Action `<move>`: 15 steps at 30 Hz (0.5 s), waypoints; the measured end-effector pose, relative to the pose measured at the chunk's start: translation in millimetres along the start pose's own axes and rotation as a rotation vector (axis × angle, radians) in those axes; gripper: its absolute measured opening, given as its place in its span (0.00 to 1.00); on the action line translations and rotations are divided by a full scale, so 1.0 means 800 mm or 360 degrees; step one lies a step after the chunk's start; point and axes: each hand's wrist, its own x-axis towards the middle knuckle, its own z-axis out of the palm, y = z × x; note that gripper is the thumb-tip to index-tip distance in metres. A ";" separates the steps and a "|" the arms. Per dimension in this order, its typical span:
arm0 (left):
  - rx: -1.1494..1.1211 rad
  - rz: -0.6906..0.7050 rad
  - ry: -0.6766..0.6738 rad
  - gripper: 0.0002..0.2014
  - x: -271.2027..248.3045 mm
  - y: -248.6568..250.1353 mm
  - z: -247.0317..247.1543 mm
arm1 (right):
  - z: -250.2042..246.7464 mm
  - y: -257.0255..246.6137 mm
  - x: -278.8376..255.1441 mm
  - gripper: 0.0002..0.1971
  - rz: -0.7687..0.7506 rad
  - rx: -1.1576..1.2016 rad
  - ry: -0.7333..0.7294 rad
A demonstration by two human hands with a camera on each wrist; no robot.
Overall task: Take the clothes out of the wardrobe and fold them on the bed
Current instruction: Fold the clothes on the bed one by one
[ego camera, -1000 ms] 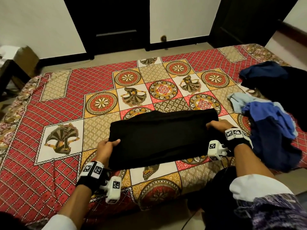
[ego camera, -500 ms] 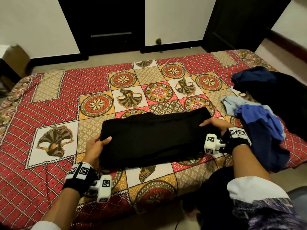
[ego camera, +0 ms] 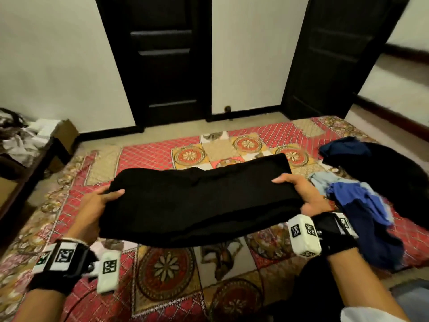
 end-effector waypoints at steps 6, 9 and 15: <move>-0.0015 0.0153 -0.0131 0.13 -0.055 0.078 0.021 | 0.009 -0.060 -0.117 0.19 -0.0181 -0.0009 0.0097; 0.0016 0.0253 -0.0214 0.16 -0.093 0.107 0.049 | -0.009 -0.078 -0.189 0.21 -0.0270 0.0001 0.0211; 0.0094 0.0310 -0.0495 0.17 -0.161 0.129 0.136 | -0.085 -0.068 -0.333 0.15 -0.0425 0.0080 0.0474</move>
